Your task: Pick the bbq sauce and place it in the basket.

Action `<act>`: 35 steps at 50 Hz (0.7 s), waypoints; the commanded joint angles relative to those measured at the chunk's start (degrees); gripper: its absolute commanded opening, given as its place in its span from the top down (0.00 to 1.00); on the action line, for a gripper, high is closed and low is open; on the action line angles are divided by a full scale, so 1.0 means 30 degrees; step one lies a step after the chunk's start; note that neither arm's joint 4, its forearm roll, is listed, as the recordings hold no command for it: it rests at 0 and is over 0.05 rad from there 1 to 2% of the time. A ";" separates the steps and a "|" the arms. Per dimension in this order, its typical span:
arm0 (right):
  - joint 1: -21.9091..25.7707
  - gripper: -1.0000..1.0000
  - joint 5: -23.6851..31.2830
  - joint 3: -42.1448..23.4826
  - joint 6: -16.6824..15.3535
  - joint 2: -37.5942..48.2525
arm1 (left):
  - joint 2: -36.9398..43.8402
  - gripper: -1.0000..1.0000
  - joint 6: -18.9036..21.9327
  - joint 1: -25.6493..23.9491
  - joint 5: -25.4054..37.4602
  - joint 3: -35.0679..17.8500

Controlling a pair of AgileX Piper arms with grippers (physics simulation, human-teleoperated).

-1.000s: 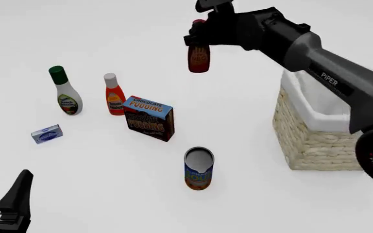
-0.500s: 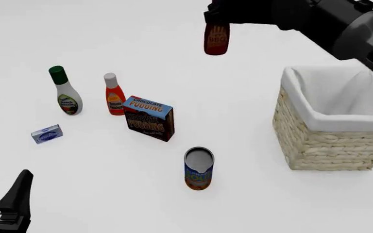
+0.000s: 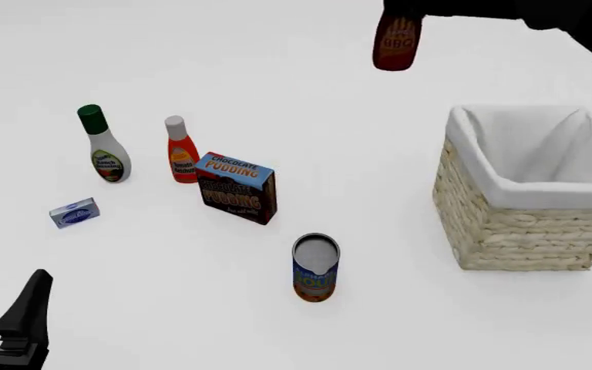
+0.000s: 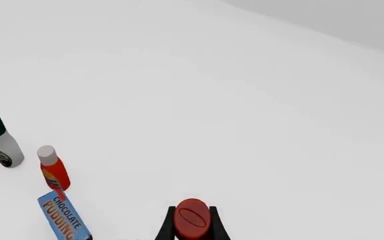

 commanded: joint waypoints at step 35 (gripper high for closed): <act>-0.6318 1.00 -0.0507 0.5466 -0.0340 -0.5630 | 0.0000 0.00 -0.0005 0.0001 0.0000 0.0000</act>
